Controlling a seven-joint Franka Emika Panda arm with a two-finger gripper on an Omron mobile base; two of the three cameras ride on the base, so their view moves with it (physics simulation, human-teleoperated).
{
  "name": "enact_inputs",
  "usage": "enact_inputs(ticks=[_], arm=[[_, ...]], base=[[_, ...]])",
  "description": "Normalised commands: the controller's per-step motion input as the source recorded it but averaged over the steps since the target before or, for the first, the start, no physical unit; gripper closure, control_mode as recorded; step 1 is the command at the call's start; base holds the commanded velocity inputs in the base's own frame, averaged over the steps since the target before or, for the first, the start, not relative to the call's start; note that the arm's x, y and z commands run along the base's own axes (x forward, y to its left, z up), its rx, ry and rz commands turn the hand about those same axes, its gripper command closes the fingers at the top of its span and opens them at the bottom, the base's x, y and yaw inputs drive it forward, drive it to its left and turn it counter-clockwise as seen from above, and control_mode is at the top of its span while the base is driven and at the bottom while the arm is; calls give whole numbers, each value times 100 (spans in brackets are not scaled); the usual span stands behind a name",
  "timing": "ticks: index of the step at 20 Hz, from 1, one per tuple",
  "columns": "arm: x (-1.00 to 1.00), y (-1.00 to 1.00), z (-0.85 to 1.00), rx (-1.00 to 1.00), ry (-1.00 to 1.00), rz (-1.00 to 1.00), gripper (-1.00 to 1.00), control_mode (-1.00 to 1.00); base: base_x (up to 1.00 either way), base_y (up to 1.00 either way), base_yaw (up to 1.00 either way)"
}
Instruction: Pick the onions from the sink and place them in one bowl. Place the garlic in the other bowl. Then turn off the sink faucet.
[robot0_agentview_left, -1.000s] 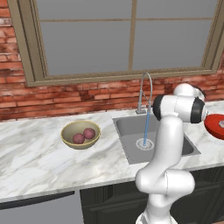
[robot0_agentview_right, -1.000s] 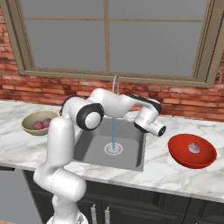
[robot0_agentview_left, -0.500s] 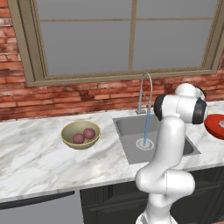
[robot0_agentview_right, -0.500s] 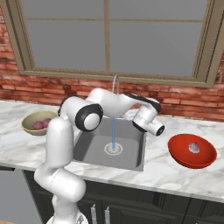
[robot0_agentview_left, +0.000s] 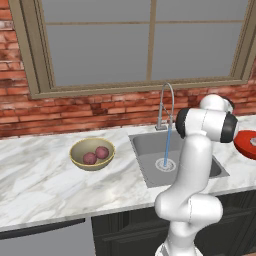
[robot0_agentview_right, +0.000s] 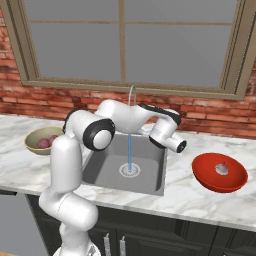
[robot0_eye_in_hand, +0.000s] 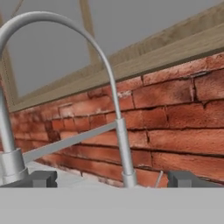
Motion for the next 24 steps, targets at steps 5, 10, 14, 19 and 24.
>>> enact_inputs(ticks=[5,10,14,19,24], arm=[[0,0,-12,-6,0,-2,-100,-100],[0,5,-24,-4,0,0,-100,-100],[2,5,-4,0,0,0,-100,-100],[14,0,-2,0,0,0,-100,-100],[19,0,-7,0,0,-1,-100,-100]], base=[[0,0,0],[0,0,0],[0,0,0],[0,0,0],[0,0,0]])
